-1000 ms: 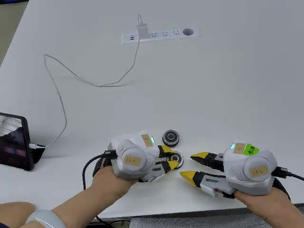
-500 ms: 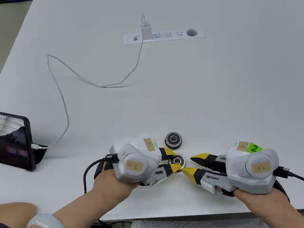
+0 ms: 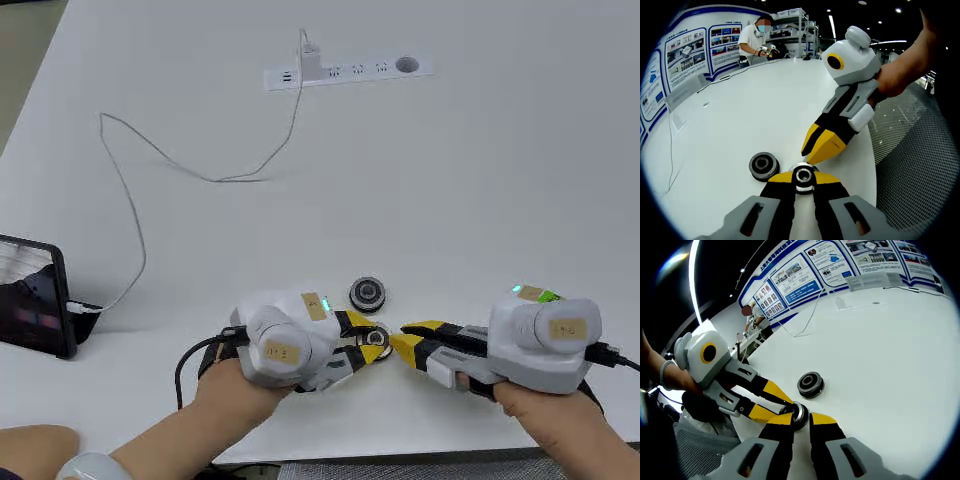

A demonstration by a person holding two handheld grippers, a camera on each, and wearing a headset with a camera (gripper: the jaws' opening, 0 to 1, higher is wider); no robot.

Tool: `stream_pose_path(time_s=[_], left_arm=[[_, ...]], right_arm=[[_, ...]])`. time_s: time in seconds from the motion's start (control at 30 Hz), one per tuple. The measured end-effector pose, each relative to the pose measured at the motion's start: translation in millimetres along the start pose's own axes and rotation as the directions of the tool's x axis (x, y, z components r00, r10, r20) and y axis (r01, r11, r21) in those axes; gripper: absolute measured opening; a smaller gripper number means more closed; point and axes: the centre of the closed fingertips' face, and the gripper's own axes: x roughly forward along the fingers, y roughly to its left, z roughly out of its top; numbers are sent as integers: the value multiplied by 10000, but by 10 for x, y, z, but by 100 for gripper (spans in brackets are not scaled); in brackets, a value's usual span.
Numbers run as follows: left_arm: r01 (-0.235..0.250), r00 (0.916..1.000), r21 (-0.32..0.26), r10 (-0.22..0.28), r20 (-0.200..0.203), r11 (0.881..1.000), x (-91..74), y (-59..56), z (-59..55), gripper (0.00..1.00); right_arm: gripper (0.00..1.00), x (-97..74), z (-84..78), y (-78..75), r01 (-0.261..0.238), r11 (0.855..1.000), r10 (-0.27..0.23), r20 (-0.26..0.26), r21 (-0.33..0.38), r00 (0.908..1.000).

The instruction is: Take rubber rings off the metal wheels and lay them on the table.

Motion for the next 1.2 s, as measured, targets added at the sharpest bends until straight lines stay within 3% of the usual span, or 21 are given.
stream_pose_path(time_s=[0.2, 0.53, 0.87, 0.97, 1.2], left_arm=[[-9, 10000, -8, 9, -1, 10000, -3, -2, -3, 14], [-17, 10000, -55, 17, 18, 10000, -3, -5, 4, 14], [-14, 10000, -108, 14, 31, 9999, -7, -11, 14, 13], [-19, 10000, -132, 19, 42, 9999, -8, -9, 13, 13], [-33, 10000, -189, 34, 64, 9998, -10, -4, 8, 13]], right_arm=[[13, 22, -4, 1, -121, 9969, 112, 125, 777, 9999], [12, 62, -77, 3, -248, 9899, 260, -68, 1396, 9996], [11, 57, -101, -2, -611, 9622, 578, 204, 2655, 9981], [11, 58, -106, -7, -766, 9475, 711, 292, 3104, 9970], [12, 55, -106, 9, -863, 9419, 820, 269, 3248, 9963]])
